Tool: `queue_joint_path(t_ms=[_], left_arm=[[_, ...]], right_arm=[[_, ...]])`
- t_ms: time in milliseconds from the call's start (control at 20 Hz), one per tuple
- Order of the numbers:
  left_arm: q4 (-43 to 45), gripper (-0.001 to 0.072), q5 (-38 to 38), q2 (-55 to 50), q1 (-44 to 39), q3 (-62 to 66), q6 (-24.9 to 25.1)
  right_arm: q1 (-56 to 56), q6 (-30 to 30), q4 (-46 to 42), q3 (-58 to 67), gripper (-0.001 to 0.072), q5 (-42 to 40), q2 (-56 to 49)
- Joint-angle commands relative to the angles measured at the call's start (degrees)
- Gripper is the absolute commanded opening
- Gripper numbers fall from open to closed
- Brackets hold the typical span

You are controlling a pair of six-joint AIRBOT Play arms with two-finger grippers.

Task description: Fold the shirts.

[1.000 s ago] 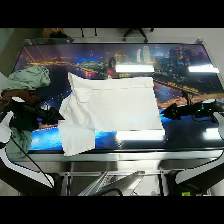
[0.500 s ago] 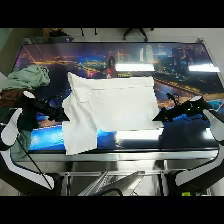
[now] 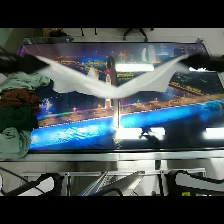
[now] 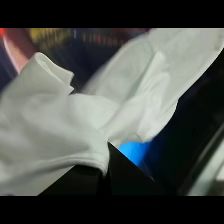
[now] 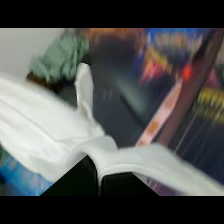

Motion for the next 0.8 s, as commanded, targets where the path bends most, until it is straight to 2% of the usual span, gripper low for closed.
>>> queue_joint_path(t_ms=[0, 100, 250, 350, 450, 500, 600, 750], left_arm=[[-3.74, 0.0018, 8.11, 10.67, 4.66, 18.88, -3.89], [-3.45, 0.0018, 12.28, 18.08, 11.54, 18.40, -3.82], [-2.16, 0.0018, 14.64, 28.50, 23.45, 6.14, -0.20], [-3.80, 0.0018, 14.12, 30.82, 27.26, -2.67, 0.68], [-7.85, 0.0018, 12.55, 28.63, 25.62, -9.64, 4.15], [-7.61, 0.0018, 10.73, 26.32, 23.26, -11.69, 4.33], [-6.29, 0.0018, 9.03, 19.50, 15.17, -16.22, 5.73], [6.64, 0.0018, 11.58, 5.95, 2.99, -21.33, 6.60]], right_arm=[[-3.13, -0.33, 4.63, 18.05, 0.0017, -8.66, 6.60], [-3.69, -0.31, 0.33, 19.98, 0.0017, -12.87, 10.49], [-3.78, 2.23, -8.70, 19.76, 0.0017, -13.27, 13.70], [-3.74, 3.15, -9.77, 17.07, 0.0017, -12.22, 13.25], [-3.67, 2.47, -8.66, 10.75, 0.0016, -10.71, 11.87], [-3.43, 1.03, -6.40, 6.38, 0.0016, -9.03, 10.08], [0.15, -1.62, -4.85, -3.04, 0.0016, -8.04, 5.64], [5.81, -5.57, -8.02, -15.15, 0.0015, -13.99, -2.23]])
